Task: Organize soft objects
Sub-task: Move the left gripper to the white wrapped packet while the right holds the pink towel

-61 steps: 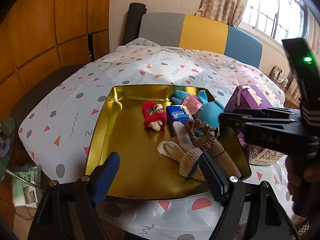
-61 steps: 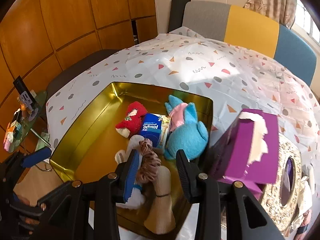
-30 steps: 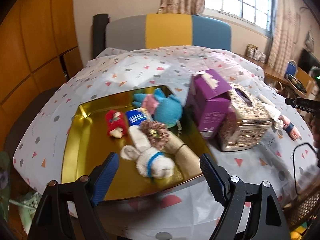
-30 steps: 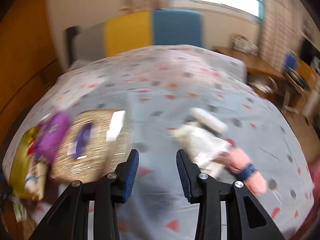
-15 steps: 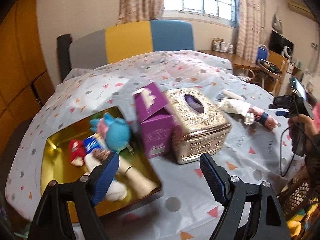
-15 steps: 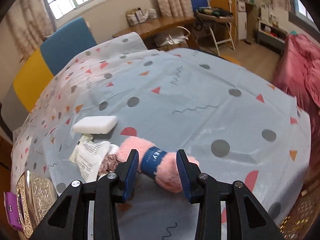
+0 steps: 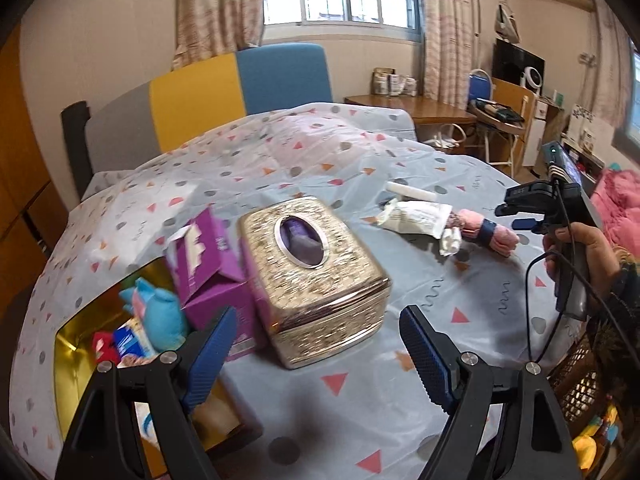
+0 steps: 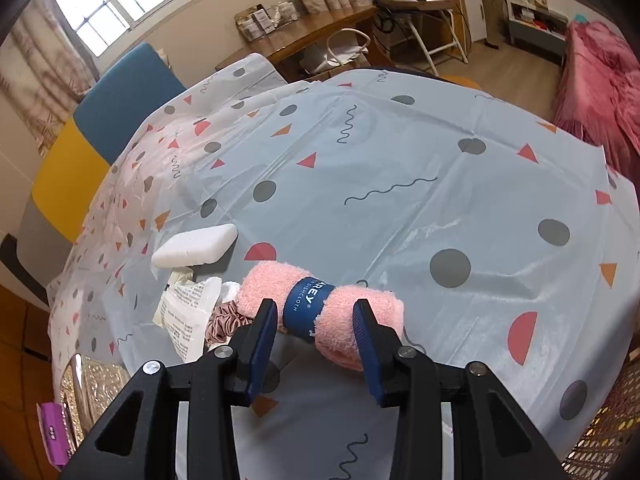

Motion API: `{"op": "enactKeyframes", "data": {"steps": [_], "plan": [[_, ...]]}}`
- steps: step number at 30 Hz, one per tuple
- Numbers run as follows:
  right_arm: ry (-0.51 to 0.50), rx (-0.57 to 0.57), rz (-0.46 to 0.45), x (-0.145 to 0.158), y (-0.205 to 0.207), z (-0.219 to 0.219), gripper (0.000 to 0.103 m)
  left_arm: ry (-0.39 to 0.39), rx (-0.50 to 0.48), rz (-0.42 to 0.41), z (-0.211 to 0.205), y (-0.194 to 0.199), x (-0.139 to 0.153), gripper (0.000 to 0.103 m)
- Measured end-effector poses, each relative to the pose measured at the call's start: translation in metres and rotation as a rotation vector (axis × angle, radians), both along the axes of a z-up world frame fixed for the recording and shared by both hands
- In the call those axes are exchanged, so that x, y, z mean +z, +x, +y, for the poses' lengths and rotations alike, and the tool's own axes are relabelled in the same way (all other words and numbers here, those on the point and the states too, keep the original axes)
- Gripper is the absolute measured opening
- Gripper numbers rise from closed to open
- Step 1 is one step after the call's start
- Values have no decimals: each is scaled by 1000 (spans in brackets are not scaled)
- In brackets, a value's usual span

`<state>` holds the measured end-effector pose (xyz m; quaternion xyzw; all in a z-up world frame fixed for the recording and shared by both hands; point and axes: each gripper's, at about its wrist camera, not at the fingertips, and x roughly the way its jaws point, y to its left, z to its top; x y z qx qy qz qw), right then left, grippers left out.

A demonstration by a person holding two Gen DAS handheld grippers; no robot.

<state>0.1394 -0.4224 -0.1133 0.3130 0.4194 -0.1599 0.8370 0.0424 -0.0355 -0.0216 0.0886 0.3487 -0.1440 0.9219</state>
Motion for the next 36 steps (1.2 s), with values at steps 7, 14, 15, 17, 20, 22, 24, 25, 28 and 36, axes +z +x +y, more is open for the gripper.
{"op": "enactKeyframes", "data": {"steps": [7,14,15,17,20,22,24,25,28,36], "plan": [[38,-3,-8,-1,-1,-3,39,1,-54,13,-30,15,1,83],[76,-7,-24,-2,-3,-7,39,5,-100,23,-58,27,2,83],[80,-10,-25,-2,-3,-8,39,5,-108,27,-63,28,1,83],[91,-18,-28,-2,-4,-10,39,-4,-123,40,-73,33,1,83],[106,-48,-35,-2,-8,-15,39,-8,-142,52,-85,40,-1,81],[124,-73,-42,-3,-12,-20,39,-23,-160,77,-95,47,-3,76],[145,-101,-49,-4,-15,-25,39,-26,-166,95,-103,53,-6,73],[152,-109,-51,-4,-16,-27,39,-27,-171,106,-109,57,-8,71],[178,-124,-53,-6,-18,-31,39,-37,-176,150,-121,69,-15,64],[203,-96,-66,-6,-16,-28,39,-147,-131,337,-147,107,-41,63]]}}
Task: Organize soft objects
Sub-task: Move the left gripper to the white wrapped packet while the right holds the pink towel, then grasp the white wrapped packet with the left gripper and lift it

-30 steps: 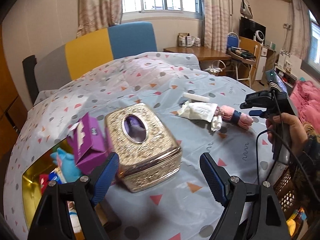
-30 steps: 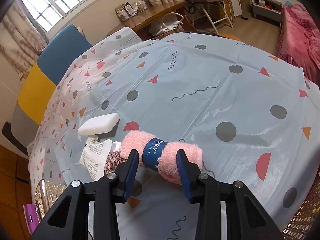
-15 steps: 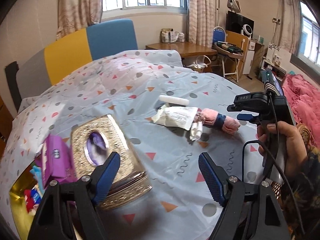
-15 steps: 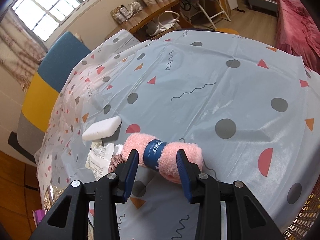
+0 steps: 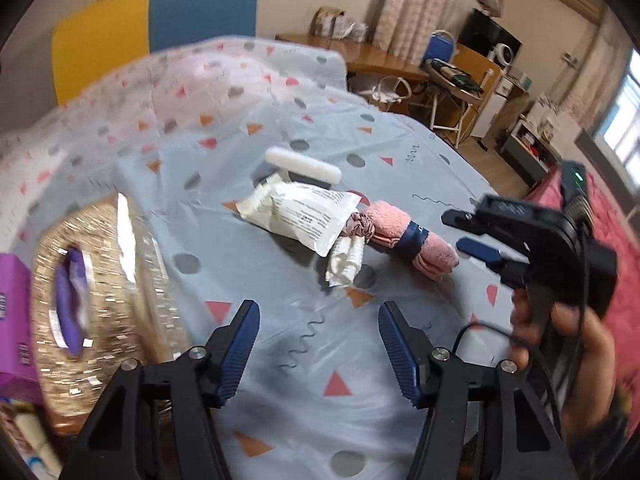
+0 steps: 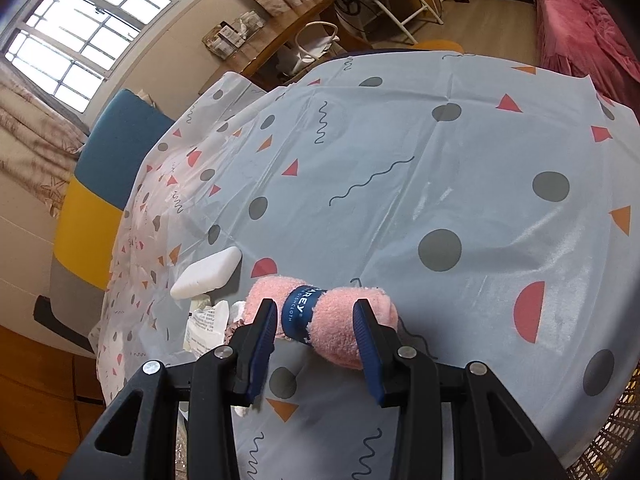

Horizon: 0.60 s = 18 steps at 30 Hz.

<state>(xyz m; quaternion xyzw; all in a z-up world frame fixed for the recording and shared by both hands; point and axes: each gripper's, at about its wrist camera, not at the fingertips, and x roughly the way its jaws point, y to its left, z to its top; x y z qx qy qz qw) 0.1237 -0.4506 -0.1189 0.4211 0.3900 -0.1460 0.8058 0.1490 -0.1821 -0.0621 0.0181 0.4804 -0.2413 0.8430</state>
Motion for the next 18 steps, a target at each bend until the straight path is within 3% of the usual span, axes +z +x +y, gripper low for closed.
{"op": "enactKeyframes", "data": {"steps": [5,10,18], "plan": [[6,23,-15,2,2,3,39,-78,101,107,-9,36,-11,79],[23,36,-32,2,2,5,40,-122,183,188,-25,77,-19,83],[55,65,-47,1,5,8,40,-91,303,318,-40,135,-52,84]]}}
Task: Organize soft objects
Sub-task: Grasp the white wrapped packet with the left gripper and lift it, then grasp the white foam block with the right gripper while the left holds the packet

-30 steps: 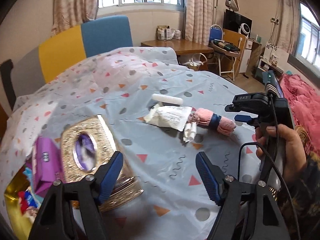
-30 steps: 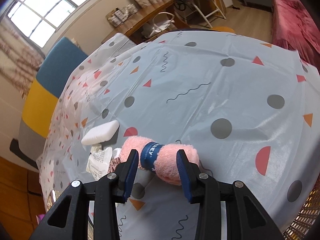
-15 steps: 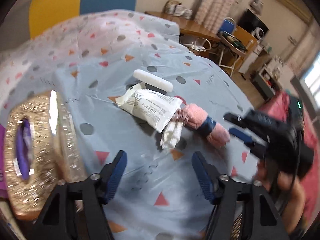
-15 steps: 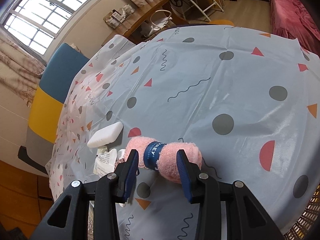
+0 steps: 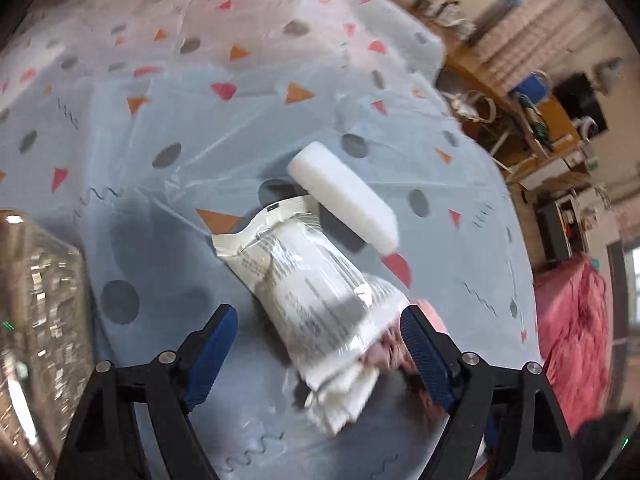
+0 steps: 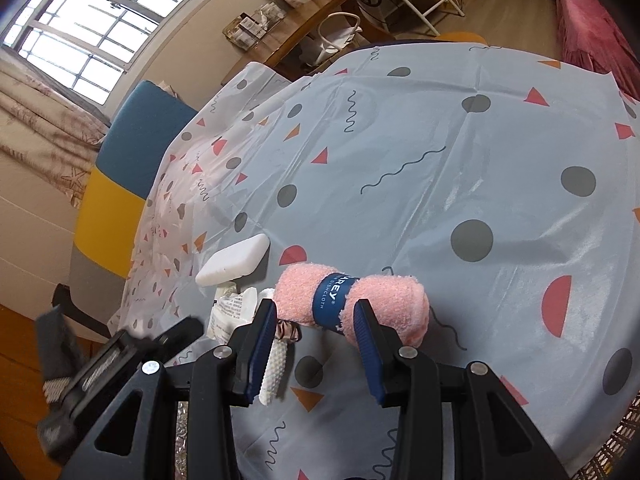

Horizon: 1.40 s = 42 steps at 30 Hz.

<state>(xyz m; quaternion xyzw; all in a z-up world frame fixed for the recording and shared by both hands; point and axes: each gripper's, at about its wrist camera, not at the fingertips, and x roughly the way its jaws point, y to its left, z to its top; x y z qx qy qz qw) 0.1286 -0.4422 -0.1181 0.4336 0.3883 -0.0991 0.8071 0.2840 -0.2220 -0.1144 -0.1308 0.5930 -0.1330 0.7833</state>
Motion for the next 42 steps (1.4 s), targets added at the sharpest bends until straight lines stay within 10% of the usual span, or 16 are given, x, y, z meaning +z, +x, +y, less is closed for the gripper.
{"op": "enactKeyframes", "data": {"steps": [11,15,30,42], "plan": [[36,39,6,-5,5,6,40,41,29,70,-12,28,-31,86],[40,28,3,-5,3,4,40,81,-2,28,-2,17,-33,60],[48,-10,16,-7,-3,-4,40,226,-352,-147,13,-131,-24,56],[-259,406,38,22,48,59,40,187,-458,-303,46,-193,-34,56]]}}
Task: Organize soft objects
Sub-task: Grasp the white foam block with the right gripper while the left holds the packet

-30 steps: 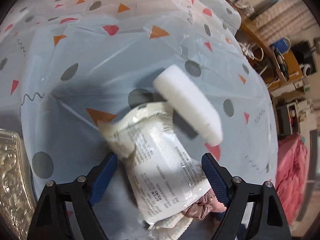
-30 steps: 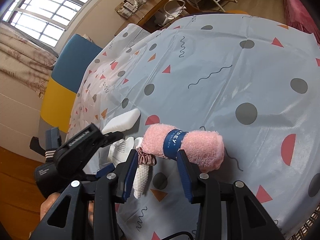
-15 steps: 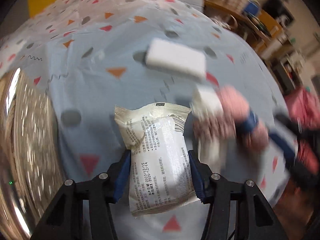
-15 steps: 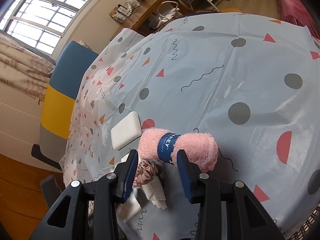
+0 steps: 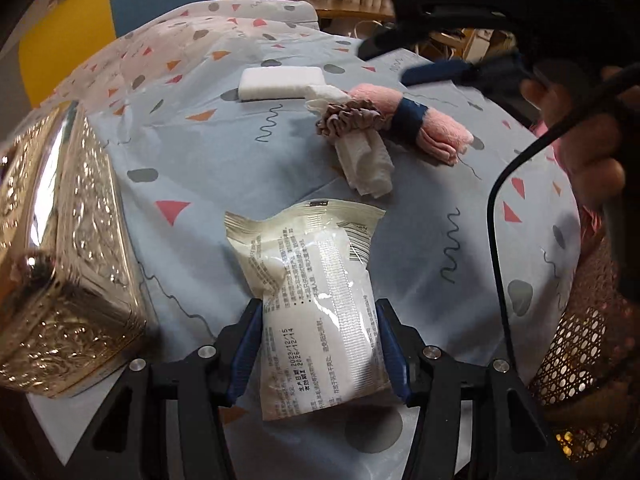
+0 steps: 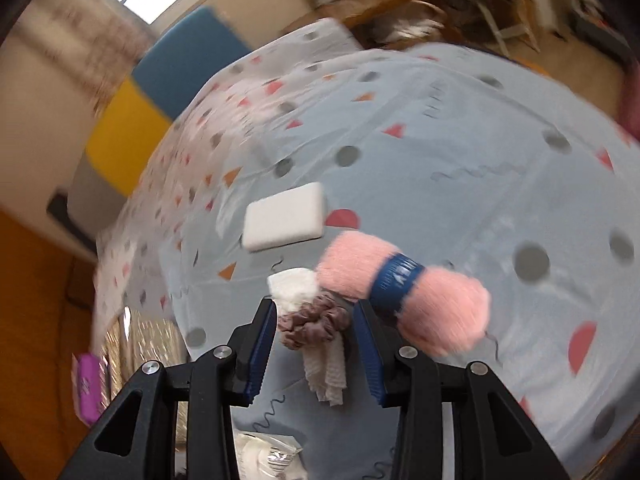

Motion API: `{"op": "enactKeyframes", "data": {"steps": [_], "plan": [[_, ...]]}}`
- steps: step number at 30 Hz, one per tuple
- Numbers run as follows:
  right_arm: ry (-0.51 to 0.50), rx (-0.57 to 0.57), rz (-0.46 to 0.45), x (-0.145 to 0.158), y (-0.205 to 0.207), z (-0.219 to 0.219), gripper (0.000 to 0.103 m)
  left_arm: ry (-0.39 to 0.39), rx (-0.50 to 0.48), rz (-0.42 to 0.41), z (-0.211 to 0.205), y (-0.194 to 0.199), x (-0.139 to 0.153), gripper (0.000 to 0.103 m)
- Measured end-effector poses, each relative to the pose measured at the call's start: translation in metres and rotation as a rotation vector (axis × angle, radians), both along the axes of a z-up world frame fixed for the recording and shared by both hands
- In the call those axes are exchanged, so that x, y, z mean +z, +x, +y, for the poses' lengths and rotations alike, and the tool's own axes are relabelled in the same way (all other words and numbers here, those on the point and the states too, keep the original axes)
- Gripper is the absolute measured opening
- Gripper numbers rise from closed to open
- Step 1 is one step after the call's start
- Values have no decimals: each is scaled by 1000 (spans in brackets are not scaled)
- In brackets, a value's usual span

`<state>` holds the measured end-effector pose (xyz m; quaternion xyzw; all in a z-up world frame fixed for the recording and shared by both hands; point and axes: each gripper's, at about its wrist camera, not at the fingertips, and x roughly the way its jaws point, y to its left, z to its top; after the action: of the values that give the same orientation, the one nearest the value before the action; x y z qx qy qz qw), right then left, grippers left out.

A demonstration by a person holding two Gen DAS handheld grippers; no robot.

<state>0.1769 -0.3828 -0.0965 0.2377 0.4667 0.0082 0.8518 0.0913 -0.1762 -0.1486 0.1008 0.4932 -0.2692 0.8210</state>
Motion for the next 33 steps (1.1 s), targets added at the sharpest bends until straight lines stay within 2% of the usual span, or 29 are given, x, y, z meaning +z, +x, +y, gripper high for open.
{"op": "enactKeyframes", "data": {"steps": [5,7,8,9,11,15,18,22,25,29,31,32,33], "plan": [[-228,264,-13,8,43,31,41,-24,17,15,-8,11,-2,56],[-321,363,-4,5,61,45,47,-36,19,20,-8,13,-3,56],[-366,405,11,2,69,51,59,-42,18,19,-8,13,-4,56],[-413,445,26,-2,77,57,65,-45,15,17,-7,13,-4,56],[-501,533,56,-12,90,71,68,-55,16,18,-7,14,-4,56],[-638,643,117,-32,115,90,71,-68,15,15,-5,15,-6,56],[-704,677,150,-44,131,97,72,-81,15,13,-3,13,-7,56],[-740,688,188,-59,147,99,72,-90,17,9,-1,12,-7,56],[-684,659,181,-63,154,92,72,-97,19,9,1,11,-8,56],[-619,600,160,-59,146,81,60,-102,23,4,4,8,-10,56],[-598,579,149,-52,138,78,49,-97,22,-8,3,7,-11,56],[-586,559,137,-44,135,77,35,-96,21,-12,3,6,-11,56],[-578,532,117,-35,132,75,33,-97,21,-13,4,6,-12,56]]}}
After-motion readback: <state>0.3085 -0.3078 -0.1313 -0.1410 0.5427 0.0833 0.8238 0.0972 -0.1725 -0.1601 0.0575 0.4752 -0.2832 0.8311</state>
